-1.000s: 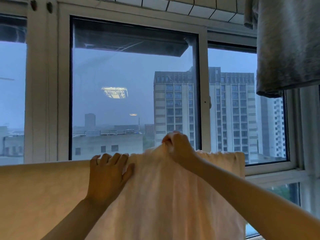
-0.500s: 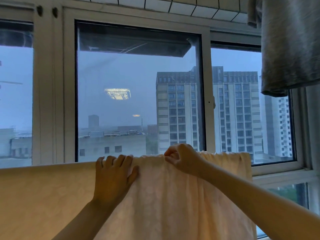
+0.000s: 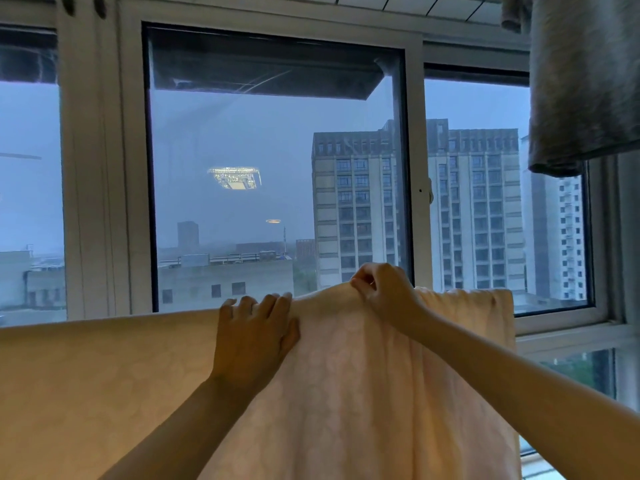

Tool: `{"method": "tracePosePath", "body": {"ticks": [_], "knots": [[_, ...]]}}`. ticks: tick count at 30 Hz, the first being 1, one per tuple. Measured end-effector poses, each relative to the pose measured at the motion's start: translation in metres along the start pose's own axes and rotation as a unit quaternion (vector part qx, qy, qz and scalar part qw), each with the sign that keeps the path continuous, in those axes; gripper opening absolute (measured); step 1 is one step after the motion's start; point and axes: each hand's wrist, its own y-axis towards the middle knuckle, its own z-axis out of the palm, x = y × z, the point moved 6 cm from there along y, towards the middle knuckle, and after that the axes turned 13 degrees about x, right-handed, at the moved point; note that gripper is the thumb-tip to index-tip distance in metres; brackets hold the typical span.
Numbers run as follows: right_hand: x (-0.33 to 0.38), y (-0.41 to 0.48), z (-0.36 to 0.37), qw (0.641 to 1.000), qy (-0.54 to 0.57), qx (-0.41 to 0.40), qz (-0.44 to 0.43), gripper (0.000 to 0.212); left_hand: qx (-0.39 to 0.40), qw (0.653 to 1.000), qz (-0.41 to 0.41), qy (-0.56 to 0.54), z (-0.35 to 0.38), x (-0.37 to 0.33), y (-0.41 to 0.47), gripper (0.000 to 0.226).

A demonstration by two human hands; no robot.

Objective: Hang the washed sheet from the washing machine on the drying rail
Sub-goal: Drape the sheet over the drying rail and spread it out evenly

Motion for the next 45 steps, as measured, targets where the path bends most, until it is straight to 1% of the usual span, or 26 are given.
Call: {"method": "tracePosePath", "body": {"ticks": [4,7,12,15,19,23,26,28,31,34,36,39,42,45], "knots": [[-0.002,-0.003,-0.002,1.0,-0.026,0.013,-0.014,0.009,0.001,0.999,0.048,0.022,0.007,-0.026,0.011,0.053],[-0.004,-0.007,-0.007,0.999,-0.039,0.012,-0.019,0.011,-0.009,0.997,0.07,0.024,0.007,-0.041,0.019,0.049],[-0.011,-0.017,-0.018,0.998,-0.019,0.046,-0.026,0.014,-0.018,0.995,0.094,0.033,0.007,-0.07,0.029,0.049],[-0.015,-0.023,-0.022,0.998,-0.012,0.05,-0.033,0.02,-0.014,0.996,0.089,0.027,0.009,-0.083,0.033,0.051],[-0.034,-0.029,-0.025,0.992,-0.109,0.053,-0.018,0.023,-0.025,0.997,0.073,0.027,0.007,-0.09,0.034,0.047],[-0.038,-0.03,-0.016,0.99,-0.096,0.083,-0.055,0.021,-0.03,0.998,0.05,0.021,0.008,-0.088,0.035,0.046],[-0.038,-0.026,-0.009,0.988,-0.119,0.06,-0.075,0.017,-0.031,0.999,0.034,0.018,0.009,-0.087,0.036,0.044],[-0.036,-0.021,-0.01,0.99,-0.101,0.05,-0.088,0.014,-0.032,0.999,0.017,0.019,0.009,-0.089,0.037,0.043],[-0.032,-0.016,-0.013,0.985,-0.104,0.056,-0.124,0.017,-0.03,0.999,-0.026,0.02,0.01,-0.094,0.037,0.043],[-0.049,-0.016,-0.025,0.99,-0.072,0.056,-0.106,0.019,-0.036,0.998,-0.051,0.021,0.009,-0.1,0.039,0.044],[-0.074,-0.016,-0.042,0.995,-0.068,0.034,-0.068,0.02,-0.054,0.997,-0.046,0.017,0.007,-0.107,0.04,0.042],[-0.109,-0.02,-0.07,0.997,-0.081,0.001,-0.022,0.02,-0.073,0.997,-0.009,0.0,0.007,-0.12,0.044,0.044],[-0.117,-0.029,-0.075,0.992,-0.118,0.011,-0.04,0.019,-0.079,0.997,0.001,-0.007,0.01,-0.128,0.047,0.04],[-0.109,-0.034,-0.065,0.991,-0.117,0.035,-0.054,0.02,-0.081,0.997,-0.001,0.001,0.013,-0.126,0.047,0.035]]}}
